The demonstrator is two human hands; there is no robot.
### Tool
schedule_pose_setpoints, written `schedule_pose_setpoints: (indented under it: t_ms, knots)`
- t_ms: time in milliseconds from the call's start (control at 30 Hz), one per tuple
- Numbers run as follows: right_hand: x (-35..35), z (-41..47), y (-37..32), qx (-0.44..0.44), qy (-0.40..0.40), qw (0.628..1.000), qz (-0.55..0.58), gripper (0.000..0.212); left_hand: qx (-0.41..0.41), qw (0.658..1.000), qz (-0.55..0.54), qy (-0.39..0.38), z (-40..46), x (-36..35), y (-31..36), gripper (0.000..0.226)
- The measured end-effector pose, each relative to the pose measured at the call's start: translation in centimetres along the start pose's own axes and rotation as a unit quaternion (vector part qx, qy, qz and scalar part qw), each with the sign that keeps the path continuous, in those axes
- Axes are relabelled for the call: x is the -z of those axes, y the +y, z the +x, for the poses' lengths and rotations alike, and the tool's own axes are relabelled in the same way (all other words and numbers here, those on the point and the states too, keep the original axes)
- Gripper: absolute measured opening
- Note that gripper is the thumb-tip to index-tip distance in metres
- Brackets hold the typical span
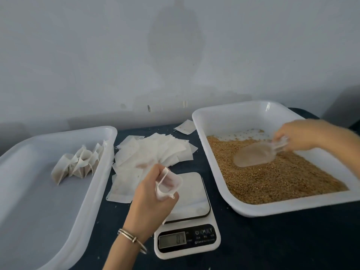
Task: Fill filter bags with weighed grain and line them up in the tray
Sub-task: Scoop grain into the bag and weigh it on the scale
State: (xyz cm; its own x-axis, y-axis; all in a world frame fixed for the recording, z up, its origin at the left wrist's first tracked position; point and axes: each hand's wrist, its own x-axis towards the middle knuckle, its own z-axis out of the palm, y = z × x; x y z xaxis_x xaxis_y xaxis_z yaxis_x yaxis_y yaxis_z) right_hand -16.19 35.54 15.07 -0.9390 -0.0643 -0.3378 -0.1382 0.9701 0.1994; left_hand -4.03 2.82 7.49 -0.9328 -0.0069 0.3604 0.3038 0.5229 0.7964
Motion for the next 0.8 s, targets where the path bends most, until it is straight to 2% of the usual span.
schedule_pose_setpoints:
  t_ms: [100, 233, 300, 467, 667, 800]
  knots:
    - [1.3, -0.8, 2.9, -0.026, -0.027, 0.998, -0.049, 0.045, 0.004, 1.000, 0.002, 0.004, 0.1, 0.3, -0.1, 0.034]
    - [0.2, -1.2, 2.3, 0.041, -0.112, 0.993, -0.017, 0.040, 0.008, 1.000, 0.000, 0.004, 0.3, -0.1, -0.3, 0.027]
    - [-1.0, -0.8, 1.3, 0.072, -0.118, 0.990, 0.021, 0.036, 0.013, 1.000, 0.006, -0.006, 0.3, -0.3, -0.4, 0.019]
    - [-5.0, 0.4, -0.1, 0.100, -0.088, 0.974, 0.185, 0.034, 0.050, 0.998, -0.042, -0.021, 0.6, -1.1, -0.7, 0.019]
    - [-7.1, -0.5, 0.7, 0.076, -0.044, 0.921, 0.380, 0.035, 0.038, 0.998, -0.055, 0.003, 0.8, -1.5, -1.1, 0.014]
    - [-6.6, -1.8, 1.0, 0.070, 0.012, 0.908, 0.413, 0.039, 0.034, 0.998, -0.052, -0.005, 0.8, -1.5, -1.1, 0.013]
